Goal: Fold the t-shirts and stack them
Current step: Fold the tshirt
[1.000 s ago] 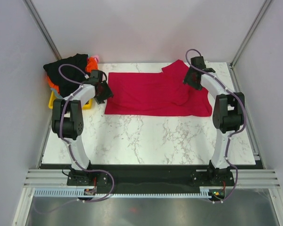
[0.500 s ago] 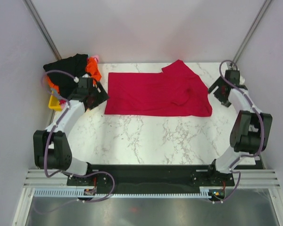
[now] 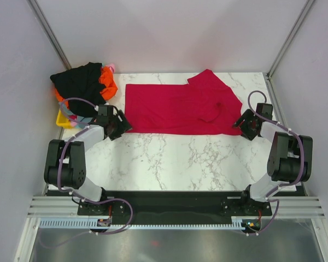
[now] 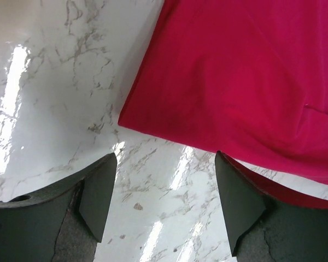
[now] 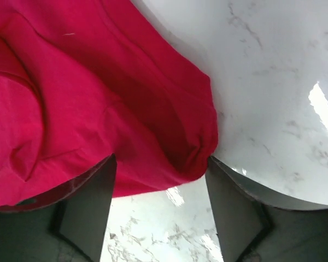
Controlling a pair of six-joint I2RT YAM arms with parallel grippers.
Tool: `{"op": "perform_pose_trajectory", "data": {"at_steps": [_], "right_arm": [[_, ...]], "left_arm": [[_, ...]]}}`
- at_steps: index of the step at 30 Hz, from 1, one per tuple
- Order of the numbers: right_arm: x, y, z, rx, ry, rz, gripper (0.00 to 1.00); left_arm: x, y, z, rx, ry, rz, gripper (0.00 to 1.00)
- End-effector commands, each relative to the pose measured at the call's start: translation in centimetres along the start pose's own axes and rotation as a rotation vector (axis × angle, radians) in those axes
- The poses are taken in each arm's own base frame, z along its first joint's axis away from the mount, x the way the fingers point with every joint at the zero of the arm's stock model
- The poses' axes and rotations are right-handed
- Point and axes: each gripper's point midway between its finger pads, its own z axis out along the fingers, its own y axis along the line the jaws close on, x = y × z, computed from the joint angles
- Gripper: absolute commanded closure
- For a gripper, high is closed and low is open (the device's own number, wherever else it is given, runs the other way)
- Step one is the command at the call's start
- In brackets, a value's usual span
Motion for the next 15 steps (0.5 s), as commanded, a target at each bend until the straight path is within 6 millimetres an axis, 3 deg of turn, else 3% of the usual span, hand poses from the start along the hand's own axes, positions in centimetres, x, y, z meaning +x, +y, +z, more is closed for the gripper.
{"op": "perform_pose_trajectory", "data": {"at_steps": [1, 4, 8, 13, 15], "right_arm": [[-0.4, 0.6, 1.2, -0.050, -0.009, 0.000, 0.28], [-0.7, 0.1, 1.5, -0.034, -0.011, 0.004, 0.42], [-0.8, -0.8, 1.3, 0.004, -0.033, -0.008, 0.73], [-0.6, -1.1, 1.9, 0.017, -0.018, -0.010, 0.90], [-0.6, -1.1, 1.9, 0.017, -0.013, -0.009, 0.96]], "left_arm": [[-0.9, -1.4, 1.2, 0.067, -0.038, -0.039, 0.21], [-0.5, -0.9, 2.0, 0.048, -0.026, -0.046, 0.26], [0.0, -0.3, 2.7, 0.034, -0.025, -0.061, 0.34], [-1.1, -0.9, 3.2, 0.038, -0.047, -0.067, 0.41], [-1.7, -1.0, 3.6, 0.032, -0.057, -0.063, 0.51]]}}
